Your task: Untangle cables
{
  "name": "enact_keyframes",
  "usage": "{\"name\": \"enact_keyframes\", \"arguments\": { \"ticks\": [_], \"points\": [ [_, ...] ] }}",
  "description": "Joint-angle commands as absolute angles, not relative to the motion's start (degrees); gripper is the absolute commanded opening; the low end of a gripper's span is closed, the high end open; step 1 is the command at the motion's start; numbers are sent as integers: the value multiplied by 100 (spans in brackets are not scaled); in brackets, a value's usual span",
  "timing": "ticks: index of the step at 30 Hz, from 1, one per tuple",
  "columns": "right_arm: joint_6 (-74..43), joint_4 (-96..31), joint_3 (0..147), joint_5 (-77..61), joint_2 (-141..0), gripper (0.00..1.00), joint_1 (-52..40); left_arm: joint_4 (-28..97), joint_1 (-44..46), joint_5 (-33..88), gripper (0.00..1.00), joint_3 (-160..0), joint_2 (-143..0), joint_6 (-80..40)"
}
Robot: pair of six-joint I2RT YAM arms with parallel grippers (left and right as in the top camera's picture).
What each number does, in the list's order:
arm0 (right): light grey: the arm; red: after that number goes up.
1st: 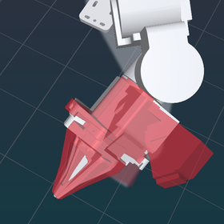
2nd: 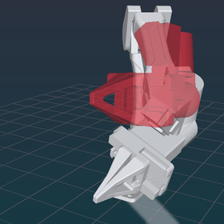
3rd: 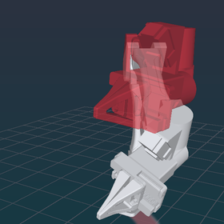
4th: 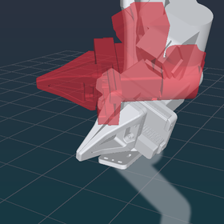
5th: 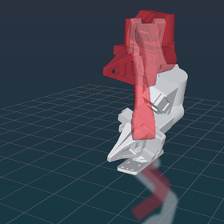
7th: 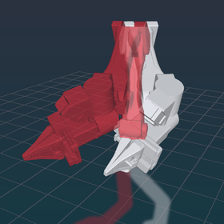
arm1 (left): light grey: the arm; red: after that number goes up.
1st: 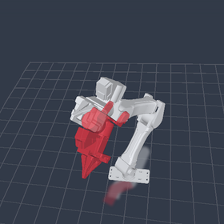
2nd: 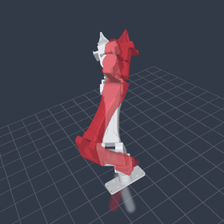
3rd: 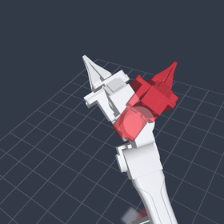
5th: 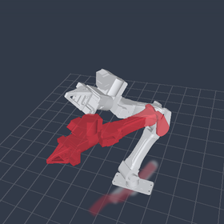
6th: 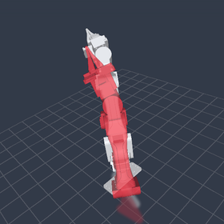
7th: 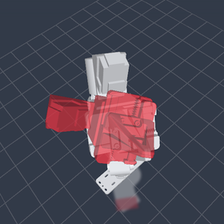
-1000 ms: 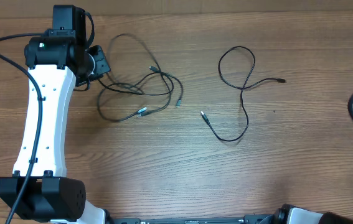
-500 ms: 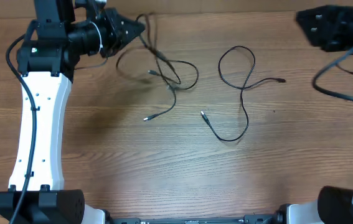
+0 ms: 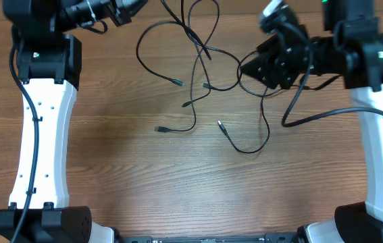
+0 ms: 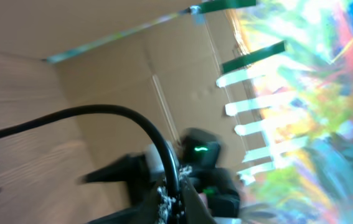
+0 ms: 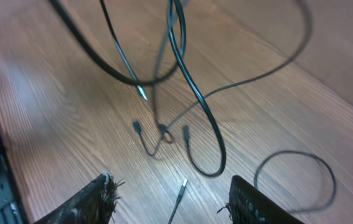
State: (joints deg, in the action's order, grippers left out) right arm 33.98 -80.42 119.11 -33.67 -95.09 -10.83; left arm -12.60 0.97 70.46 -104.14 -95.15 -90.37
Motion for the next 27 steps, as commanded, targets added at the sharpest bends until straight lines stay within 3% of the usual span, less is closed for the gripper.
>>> {"name": "enact_keyframes", "arguments": {
  "ticks": [1, 14, 19, 22, 27],
  "points": [
    [3802, -7773, 11465, -3367, -9470, 57, -1214, -2014, 34, 6906, 4, -10516, -9378, -10676],
    [3802, -7150, 11091, -3459, -9496, 56, -2156, -2464, 34, 6357, 4, -10516, -9378, -9450],
    [3798, -6969, 11091, -3461, -9529, 56, -2390, -1850, 34, 6029, 4, -10516, -9378, -8055],
    [3778, -6941, 11091, -3463, -9529, 56, -2429, -1177, 47, 5826, 4, -10516, -9378, -6508],
    [3778, -6938, 11091, -3461, -9529, 56, -2432, 554, 108, 4386, 4, -10516, -9371, -4589]
  ]
}}
